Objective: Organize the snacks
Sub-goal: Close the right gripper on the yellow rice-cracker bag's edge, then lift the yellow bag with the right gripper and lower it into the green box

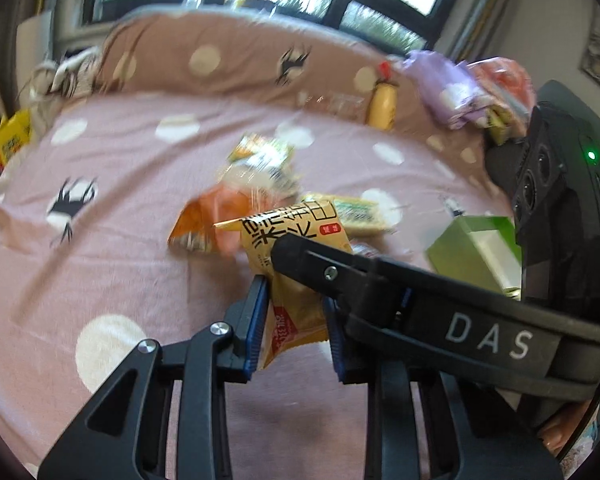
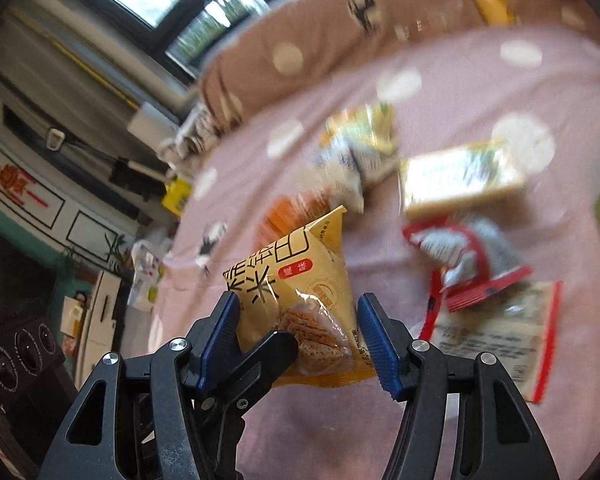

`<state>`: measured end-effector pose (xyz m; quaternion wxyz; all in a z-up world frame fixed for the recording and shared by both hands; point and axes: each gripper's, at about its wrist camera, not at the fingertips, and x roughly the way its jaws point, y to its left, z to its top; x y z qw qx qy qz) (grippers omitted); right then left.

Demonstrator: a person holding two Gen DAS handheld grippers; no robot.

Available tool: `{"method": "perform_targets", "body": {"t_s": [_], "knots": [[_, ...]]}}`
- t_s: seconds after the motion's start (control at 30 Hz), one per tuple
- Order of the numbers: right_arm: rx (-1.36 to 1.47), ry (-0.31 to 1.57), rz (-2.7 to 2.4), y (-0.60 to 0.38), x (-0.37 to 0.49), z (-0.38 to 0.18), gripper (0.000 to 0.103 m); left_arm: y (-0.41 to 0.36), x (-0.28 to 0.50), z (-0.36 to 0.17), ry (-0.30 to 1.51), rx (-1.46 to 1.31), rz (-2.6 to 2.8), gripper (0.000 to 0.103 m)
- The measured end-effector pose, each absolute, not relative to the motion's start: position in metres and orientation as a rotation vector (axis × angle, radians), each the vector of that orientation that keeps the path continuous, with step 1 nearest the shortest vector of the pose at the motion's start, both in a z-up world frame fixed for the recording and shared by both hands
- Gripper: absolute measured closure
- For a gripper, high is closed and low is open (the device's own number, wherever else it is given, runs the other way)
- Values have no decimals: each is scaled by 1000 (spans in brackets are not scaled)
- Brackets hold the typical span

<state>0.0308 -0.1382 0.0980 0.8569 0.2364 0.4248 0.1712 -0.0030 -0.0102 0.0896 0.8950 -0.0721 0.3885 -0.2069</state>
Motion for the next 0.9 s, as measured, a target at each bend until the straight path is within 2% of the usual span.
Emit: {"method": "perform_targets", "body": {"t_s": [0.4, 0.9], "knots": [[513, 727, 311, -165, -2, 132, 39, -28, -26, 114, 618, -130, -505, 78], [423, 689, 266, -159, -16, 146, 39, -35, -33, 118, 593, -120, -512, 78]]}}
